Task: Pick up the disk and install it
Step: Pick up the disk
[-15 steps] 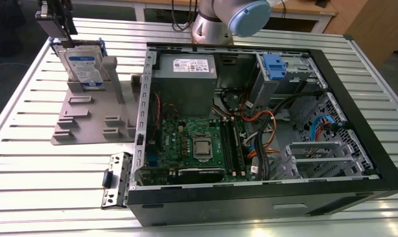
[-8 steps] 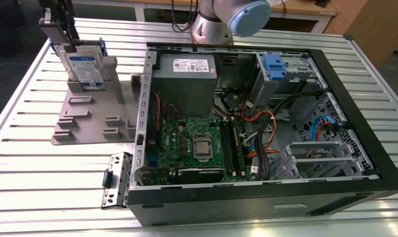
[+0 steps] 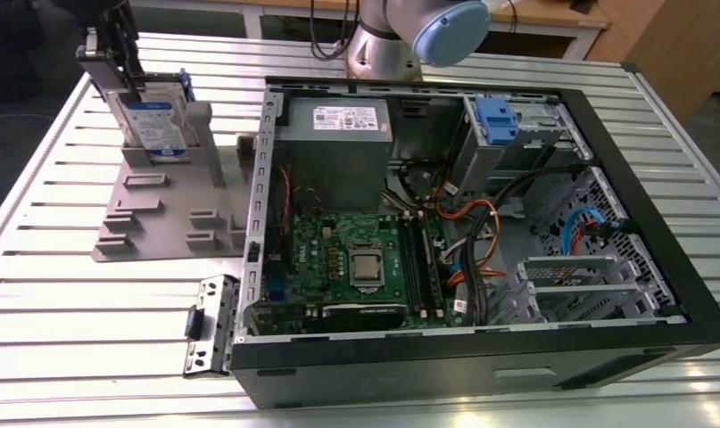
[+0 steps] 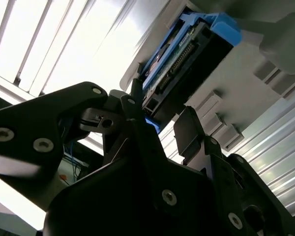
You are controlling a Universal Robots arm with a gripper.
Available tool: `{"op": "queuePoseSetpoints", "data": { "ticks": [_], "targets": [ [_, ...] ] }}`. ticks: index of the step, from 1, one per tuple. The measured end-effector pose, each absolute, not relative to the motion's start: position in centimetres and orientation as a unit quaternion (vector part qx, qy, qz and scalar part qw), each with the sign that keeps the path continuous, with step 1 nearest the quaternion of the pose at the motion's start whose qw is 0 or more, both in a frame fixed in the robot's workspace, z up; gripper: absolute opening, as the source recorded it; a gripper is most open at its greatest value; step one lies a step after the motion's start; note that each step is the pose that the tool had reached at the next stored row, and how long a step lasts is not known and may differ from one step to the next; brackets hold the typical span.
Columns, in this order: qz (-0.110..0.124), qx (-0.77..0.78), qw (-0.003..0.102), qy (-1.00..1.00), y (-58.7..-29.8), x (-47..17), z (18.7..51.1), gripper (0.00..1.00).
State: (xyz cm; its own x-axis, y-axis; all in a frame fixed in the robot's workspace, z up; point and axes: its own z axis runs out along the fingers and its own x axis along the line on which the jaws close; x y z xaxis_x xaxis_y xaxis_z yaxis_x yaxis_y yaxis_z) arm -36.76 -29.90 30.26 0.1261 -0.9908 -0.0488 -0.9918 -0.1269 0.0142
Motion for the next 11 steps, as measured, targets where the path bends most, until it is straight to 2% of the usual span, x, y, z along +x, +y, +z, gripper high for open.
{"op": "queuePoseSetpoints", "data": {
  "ticks": [11],
  "targets": [
    [0.023, -0.741, 0.011, 0.671, -29.9, -36.8, 28.3, 0.53]
  ]
}}
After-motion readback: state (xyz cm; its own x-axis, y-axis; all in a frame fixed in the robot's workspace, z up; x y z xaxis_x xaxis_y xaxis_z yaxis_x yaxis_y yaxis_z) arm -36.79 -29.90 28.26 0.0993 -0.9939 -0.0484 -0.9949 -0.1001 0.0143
